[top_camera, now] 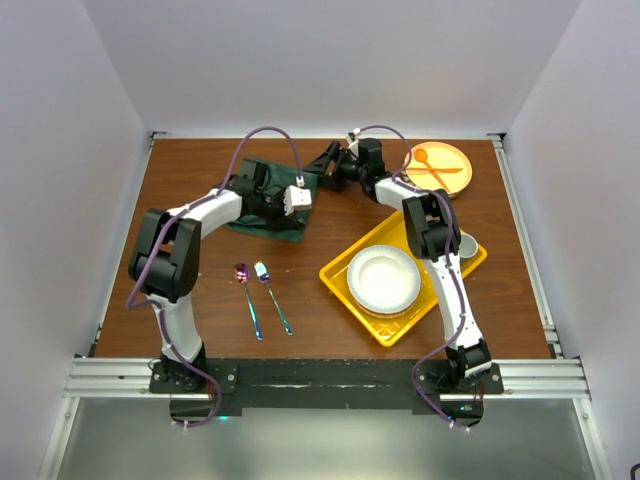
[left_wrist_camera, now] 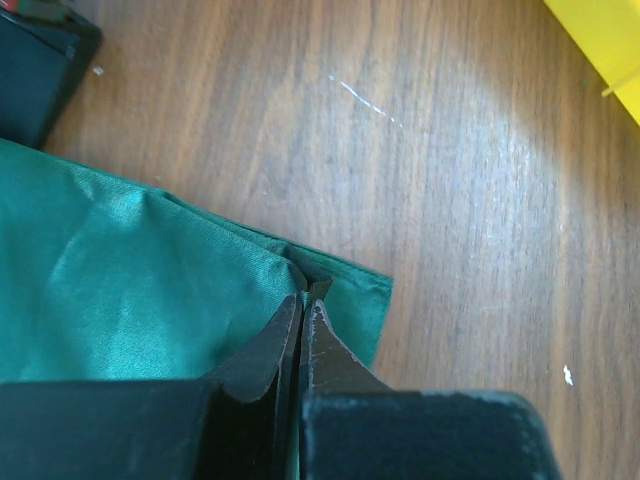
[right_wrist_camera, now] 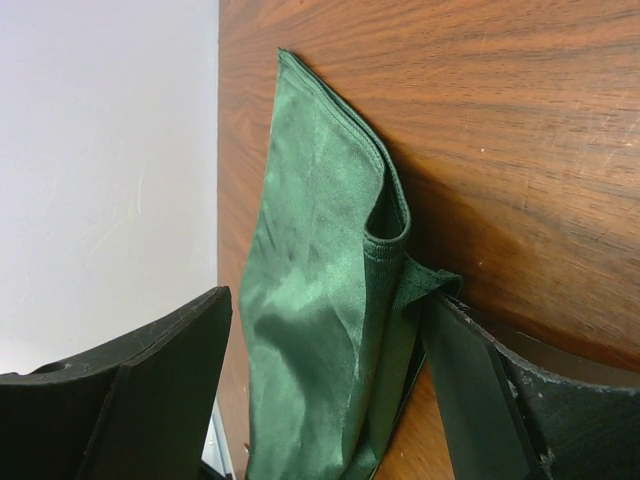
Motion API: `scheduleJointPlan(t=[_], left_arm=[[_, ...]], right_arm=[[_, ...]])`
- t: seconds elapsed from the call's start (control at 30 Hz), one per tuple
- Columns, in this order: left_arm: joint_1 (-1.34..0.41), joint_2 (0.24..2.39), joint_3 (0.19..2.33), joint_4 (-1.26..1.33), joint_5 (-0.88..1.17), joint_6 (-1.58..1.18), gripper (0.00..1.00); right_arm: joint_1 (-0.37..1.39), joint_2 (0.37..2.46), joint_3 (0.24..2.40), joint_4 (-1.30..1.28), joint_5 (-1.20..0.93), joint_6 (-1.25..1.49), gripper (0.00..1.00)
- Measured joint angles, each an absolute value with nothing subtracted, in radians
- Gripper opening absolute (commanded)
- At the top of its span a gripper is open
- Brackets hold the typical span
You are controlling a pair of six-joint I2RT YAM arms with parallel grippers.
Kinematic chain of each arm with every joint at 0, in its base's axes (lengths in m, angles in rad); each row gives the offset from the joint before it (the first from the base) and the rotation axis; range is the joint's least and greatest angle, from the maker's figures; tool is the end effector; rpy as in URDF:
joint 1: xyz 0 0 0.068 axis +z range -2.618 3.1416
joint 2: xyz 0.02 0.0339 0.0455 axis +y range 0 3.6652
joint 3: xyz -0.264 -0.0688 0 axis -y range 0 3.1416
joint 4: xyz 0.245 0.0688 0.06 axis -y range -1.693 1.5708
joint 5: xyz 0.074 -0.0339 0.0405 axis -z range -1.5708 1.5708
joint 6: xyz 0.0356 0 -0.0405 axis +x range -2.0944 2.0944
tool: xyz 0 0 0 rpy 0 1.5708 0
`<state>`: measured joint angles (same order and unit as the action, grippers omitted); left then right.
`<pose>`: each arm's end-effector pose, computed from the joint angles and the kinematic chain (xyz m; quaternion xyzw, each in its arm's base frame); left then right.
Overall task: Fold the napkin into a case and place the utensils inside
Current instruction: Smooth out the lower triangle-folded napkin at the center of the board.
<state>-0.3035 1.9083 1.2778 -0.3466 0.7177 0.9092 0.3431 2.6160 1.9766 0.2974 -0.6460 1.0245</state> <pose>0.3719 -0.1410 0.1831 0.5947 0.6772 -0.2389 0.3616 0.5364 0.2144 0.1136 0.0865 0.7915 0.5464 0.2599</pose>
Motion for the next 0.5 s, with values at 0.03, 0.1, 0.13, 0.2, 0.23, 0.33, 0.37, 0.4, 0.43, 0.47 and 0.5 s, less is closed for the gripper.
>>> scheduleJointPlan(t=[0.03, 0.1, 0.13, 0.2, 0.23, 0.33, 0.37, 0.4, 0.43, 0.47, 0.5], left_arm=[[-0.303, 1.913, 1.278, -0.351, 0.715, 0.910, 0.00], [-0.303, 1.917, 1.275, -0.356, 0.711, 0.913, 0.00], [-0.303, 1.919, 1.271, -0.358, 0.709, 0.913, 0.00], [-0.303, 1.921, 1.264, -0.362, 0.706, 0.918, 0.00], [-0.303, 1.922, 1.262, -0.366, 0.706, 0.921, 0.00], [-0.303, 1.926, 1.258, -0.374, 0.706, 0.933, 0.00], [-0.303, 1.926, 1.255, -0.376, 0.706, 0.937, 0.00], [-0.303, 1.926, 1.251, -0.378, 0.706, 0.939, 0.00], [-0.303, 1.926, 1.249, -0.381, 0.706, 0.941, 0.00], [-0.303, 1.926, 1.247, -0.385, 0.706, 0.946, 0.00], [-0.303, 1.926, 1.245, -0.389, 0.706, 0.949, 0.00]], right_arm=[[0.344, 2.616, 1.977, 0.297, -0.646, 1.023, 0.79], [0.344, 2.616, 1.977, 0.294, -0.646, 1.019, 0.79], [0.344, 2.616, 1.979, 0.292, -0.646, 1.018, 0.79], [0.344, 2.616, 1.980, 0.290, -0.646, 1.014, 0.79], [0.344, 2.616, 1.980, 0.289, -0.645, 1.012, 0.79], [0.345, 2.616, 1.982, 0.285, -0.645, 1.007, 0.79], [0.345, 2.616, 1.982, 0.284, -0.645, 1.005, 0.79], [0.345, 2.616, 1.982, 0.283, -0.644, 1.004, 0.79], [0.345, 2.616, 1.982, 0.283, -0.644, 1.002, 0.79], [0.345, 2.616, 1.983, 0.282, -0.644, 1.001, 0.79], [0.345, 2.616, 1.984, 0.279, -0.644, 1.000, 0.79]])
